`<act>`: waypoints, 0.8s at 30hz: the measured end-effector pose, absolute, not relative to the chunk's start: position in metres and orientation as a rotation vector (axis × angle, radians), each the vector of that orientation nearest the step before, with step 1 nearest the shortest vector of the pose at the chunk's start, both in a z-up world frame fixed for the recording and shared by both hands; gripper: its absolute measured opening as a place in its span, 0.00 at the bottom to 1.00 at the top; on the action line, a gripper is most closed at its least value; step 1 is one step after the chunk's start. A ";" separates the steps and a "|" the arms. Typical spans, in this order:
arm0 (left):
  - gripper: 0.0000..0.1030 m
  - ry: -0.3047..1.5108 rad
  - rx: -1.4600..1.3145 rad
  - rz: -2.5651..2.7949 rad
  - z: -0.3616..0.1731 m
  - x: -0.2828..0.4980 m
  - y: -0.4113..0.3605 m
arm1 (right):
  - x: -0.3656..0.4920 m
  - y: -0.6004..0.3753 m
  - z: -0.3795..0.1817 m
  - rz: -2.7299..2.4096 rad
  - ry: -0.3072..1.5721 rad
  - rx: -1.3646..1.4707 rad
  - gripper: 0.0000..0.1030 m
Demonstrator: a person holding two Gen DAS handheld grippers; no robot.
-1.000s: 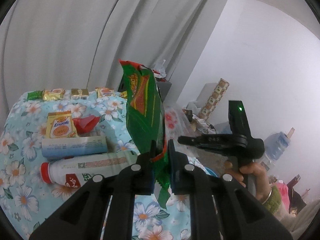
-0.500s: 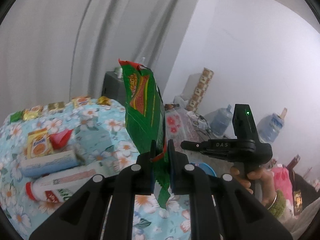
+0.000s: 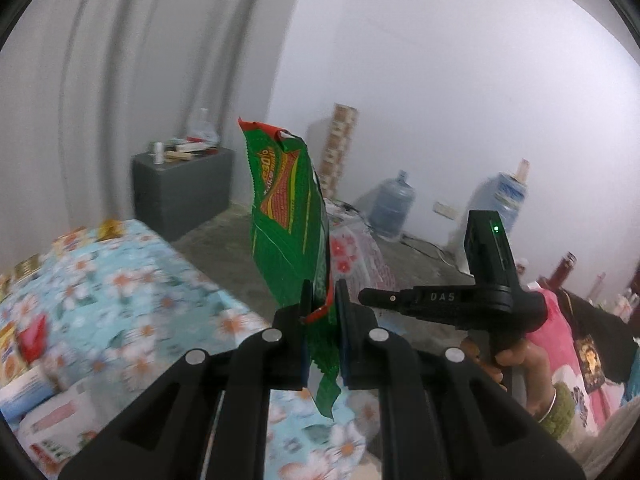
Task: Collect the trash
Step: 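Carry the green chip bag and clear plastic bag over the blue wastebasket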
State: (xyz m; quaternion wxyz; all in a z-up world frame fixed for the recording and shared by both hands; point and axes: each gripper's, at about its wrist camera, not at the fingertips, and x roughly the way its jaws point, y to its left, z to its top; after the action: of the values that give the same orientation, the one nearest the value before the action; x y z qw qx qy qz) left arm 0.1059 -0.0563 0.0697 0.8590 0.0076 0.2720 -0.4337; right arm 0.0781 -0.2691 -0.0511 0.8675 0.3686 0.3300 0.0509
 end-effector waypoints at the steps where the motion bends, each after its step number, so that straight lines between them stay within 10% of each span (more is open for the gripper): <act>1: 0.10 0.574 0.027 -0.933 0.070 0.106 -0.068 | 0.072 -0.278 -0.053 0.086 0.684 0.783 0.01; 24: 0.11 0.906 0.212 -1.256 -0.022 0.159 -0.365 | -0.002 -0.443 -0.159 -0.393 0.655 1.064 0.01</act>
State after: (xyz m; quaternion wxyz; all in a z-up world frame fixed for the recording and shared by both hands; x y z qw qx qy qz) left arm 0.1590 -0.3646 -0.0216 0.7099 0.0953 0.4082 -0.5660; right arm -0.0017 -0.4434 -0.1586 0.7932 0.4947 0.3044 -0.1827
